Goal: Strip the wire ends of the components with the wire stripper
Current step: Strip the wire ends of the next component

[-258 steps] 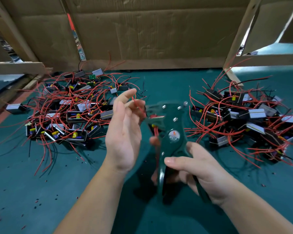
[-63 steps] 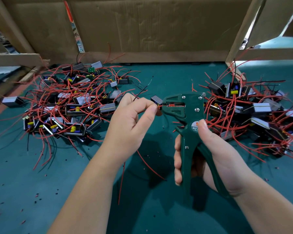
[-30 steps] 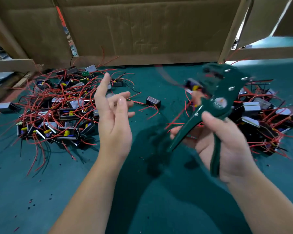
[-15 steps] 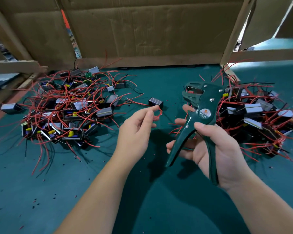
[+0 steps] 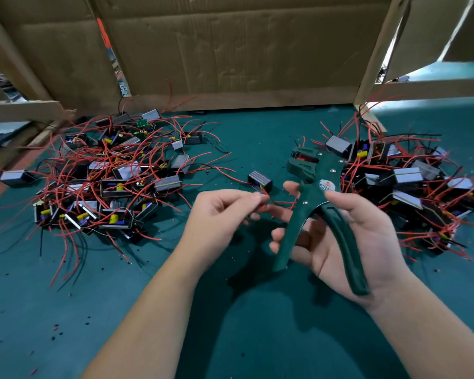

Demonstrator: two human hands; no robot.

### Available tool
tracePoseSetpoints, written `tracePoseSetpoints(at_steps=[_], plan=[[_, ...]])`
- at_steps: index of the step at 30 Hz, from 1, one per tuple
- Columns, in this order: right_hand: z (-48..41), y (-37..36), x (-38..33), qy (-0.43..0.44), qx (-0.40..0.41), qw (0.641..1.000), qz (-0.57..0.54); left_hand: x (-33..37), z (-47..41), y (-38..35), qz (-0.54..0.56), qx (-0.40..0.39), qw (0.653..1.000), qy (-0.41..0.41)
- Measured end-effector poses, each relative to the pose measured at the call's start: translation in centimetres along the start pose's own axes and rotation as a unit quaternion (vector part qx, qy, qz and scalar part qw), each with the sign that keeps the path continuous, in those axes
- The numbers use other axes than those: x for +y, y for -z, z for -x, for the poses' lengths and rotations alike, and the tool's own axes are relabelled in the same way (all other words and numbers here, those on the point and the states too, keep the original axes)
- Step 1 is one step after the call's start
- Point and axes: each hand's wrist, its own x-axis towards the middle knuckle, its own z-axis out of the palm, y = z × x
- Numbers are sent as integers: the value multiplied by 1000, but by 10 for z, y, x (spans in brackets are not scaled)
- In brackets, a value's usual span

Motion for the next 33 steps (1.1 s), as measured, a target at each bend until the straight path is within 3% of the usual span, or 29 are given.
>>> tracePoseSetpoints(at_steps=[4, 7, 9, 11, 14, 16, 22, 27, 33], plan=[[0, 2, -6, -59, -9, 998, -18, 6, 0, 13, 83, -113, 990, 18], [0, 2, -3, -84, -48, 995, -8, 11, 3, 12, 100, -201, 969, 105], [2, 2, 1, -73, -80, 994, -5, 14, 0, 11, 114, -150, 968, 169], [5, 2, 2, -49, -119, 992, -4, 13, -5, 13, 81, -42, 979, 184], [9, 4, 0, -26, -182, 983, -21, 7, -7, 11, -90, 40, 987, 128], [10, 3, -1, -38, -230, 971, -53, 4, -5, 6, -121, 59, 985, 104], [11, 0, 8, -81, -298, 951, -3, 7, -4, -2, 99, 83, 989, 73], [9, 1, 17, -110, -279, 953, 44, 18, -4, 3, 262, 133, 956, 13], [10, 1, 15, -128, -258, 953, 92, 28, -4, 10, 353, 160, 921, -19]])
